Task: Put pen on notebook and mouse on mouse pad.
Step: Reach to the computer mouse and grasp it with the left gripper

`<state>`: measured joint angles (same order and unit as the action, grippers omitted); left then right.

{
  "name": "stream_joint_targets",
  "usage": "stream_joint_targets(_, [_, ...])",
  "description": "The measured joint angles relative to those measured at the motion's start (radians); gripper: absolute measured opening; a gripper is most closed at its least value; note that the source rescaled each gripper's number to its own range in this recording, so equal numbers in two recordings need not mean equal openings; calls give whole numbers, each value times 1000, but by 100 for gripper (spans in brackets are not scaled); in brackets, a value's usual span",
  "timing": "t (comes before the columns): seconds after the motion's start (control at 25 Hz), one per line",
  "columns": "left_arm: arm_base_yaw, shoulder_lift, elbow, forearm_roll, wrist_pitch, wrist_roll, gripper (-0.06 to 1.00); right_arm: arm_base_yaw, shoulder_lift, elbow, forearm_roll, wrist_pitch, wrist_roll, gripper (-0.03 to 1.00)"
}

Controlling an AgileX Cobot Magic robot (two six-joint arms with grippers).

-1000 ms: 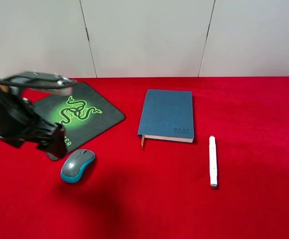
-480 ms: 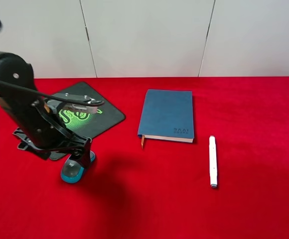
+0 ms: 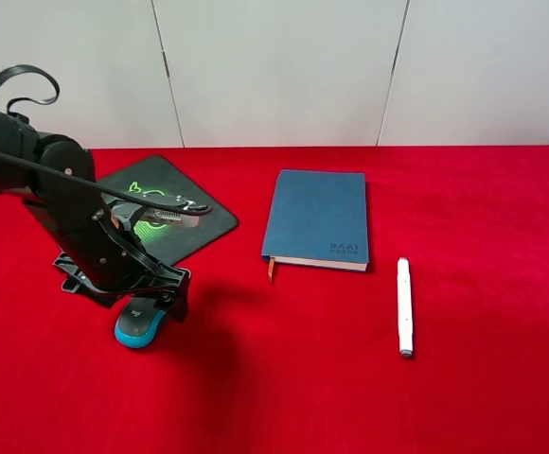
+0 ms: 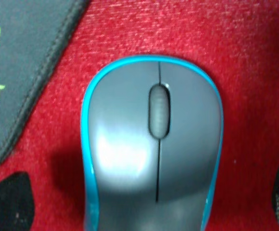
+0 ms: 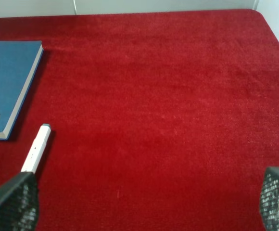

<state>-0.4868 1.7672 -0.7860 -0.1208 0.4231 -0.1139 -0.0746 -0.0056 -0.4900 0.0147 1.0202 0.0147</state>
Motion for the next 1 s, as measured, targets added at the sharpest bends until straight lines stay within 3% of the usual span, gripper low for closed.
stream_joint_targets(0.32, [0,18,-1,-20,-18,31,96,0,0,0,0,0,0,100])
stream_joint_targets(0.6, [0,18,-1,-21,-17,33,76,0,0,0,0,0,0,100])
stream_joint_targets(0.72, [0,18,-1,-21,-14,33,58,0,0,0,0,0,0,100])
stream_joint_targets(0.88, [0,18,-1,-21,-11,33,1,0,0,0,0,0,0,100])
stream_joint_targets(1.0, [0,18,-1,-21,-8,33,0,0,0,0,0,0,0,100])
